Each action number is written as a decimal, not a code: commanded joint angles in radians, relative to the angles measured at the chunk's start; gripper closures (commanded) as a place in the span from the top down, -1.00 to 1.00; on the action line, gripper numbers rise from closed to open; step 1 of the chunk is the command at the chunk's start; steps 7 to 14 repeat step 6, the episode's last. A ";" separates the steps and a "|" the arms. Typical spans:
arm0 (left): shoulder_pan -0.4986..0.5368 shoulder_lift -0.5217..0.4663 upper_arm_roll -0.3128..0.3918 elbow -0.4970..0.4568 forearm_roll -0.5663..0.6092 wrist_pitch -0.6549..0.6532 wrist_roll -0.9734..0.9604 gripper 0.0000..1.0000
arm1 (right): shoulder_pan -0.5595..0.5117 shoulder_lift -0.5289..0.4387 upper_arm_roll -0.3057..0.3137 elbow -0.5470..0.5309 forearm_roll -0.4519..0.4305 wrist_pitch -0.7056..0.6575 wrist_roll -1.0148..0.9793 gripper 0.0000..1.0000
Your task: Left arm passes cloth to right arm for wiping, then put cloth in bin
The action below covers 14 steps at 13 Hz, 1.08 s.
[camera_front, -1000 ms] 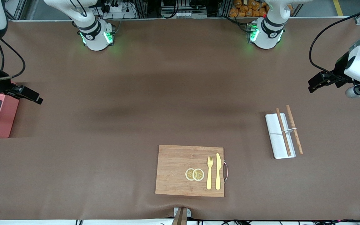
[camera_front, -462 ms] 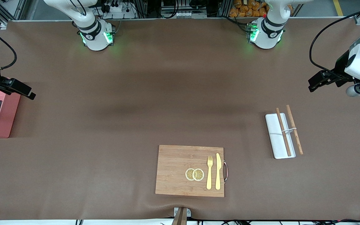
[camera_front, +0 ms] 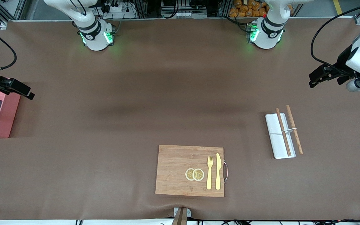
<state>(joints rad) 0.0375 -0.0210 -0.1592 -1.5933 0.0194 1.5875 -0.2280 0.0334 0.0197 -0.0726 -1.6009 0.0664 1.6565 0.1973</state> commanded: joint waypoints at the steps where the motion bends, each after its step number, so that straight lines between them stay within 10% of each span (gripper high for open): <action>1: 0.005 -0.011 -0.002 0.019 -0.015 -0.040 0.021 1.00 | 0.000 -0.009 0.007 0.001 -0.020 -0.012 -0.002 1.00; 14: 0.004 -0.005 0.000 0.039 -0.015 -0.063 0.021 1.00 | 0.000 -0.009 0.007 -0.001 -0.042 -0.014 -0.002 1.00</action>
